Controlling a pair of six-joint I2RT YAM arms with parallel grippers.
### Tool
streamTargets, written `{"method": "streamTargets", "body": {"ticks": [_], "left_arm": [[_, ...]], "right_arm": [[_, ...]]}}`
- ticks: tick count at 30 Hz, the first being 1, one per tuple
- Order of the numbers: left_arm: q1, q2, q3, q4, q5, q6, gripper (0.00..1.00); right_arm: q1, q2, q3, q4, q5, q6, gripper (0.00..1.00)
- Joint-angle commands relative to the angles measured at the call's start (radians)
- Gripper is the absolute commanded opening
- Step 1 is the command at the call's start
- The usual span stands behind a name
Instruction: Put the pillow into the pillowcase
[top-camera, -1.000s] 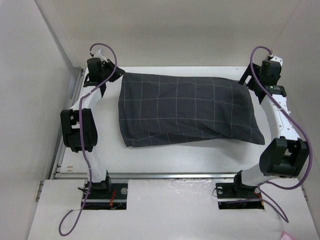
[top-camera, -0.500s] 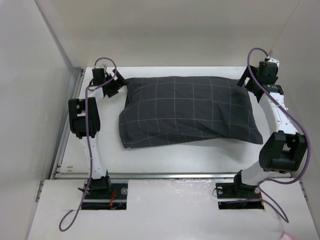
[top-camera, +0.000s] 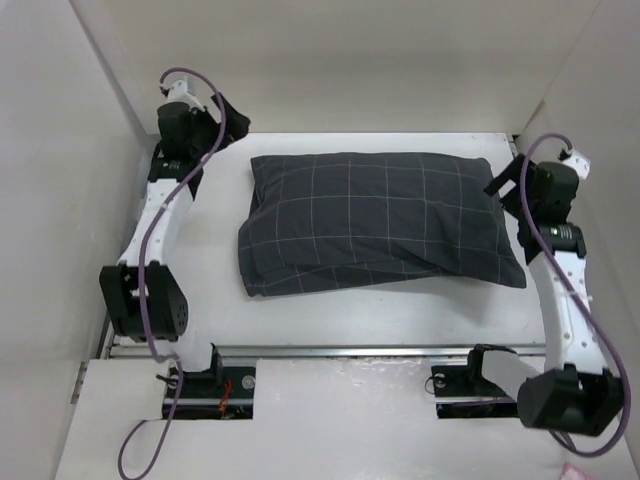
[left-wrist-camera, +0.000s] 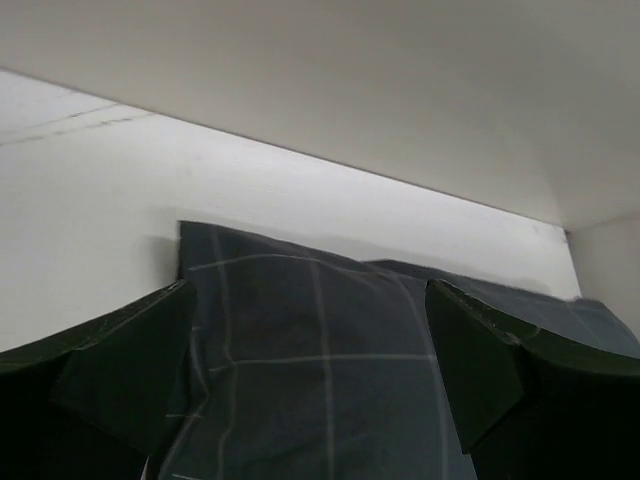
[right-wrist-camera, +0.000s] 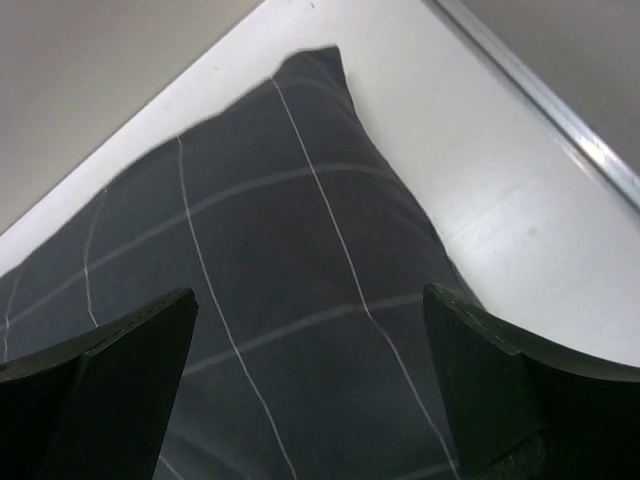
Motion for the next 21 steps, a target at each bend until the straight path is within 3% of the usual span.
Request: {"method": "streamTargets", "body": {"ticks": [1, 5, 9, 12, 18, 21], "left_arm": [[-0.107, -0.078, -0.111, 0.029, 0.012, 0.055, 1.0], [-0.217, -0.124, -0.226, 0.084, 0.034, 0.04, 1.0], [-0.29, -0.169, -0.306, 0.093, 0.034, 0.029, 1.0], [-0.29, -0.271, -0.37, 0.067, -0.053, 0.008, 1.0], [-0.299, -0.531, -0.424, -0.034, -0.313, 0.008, 1.0], [-0.299, -0.603, -0.444, -0.054, -0.348, -0.003, 1.0]], "right_arm": [[-0.001, -0.107, -0.105, -0.016, 0.002, 0.116, 1.0], [-0.001, -0.121, -0.234, 0.019, -0.083, 0.141, 1.0], [-0.001, -0.035, -0.224, -0.002, -0.005, 0.164, 1.0], [-0.001, -0.026, -0.172, -0.025, 0.061, 0.164, 1.0], [-0.001, -0.179, -0.153, 0.038, 0.095, 0.127, 1.0], [-0.001, -0.239, -0.162, 0.05, 0.118, 0.141, 1.0]]}}
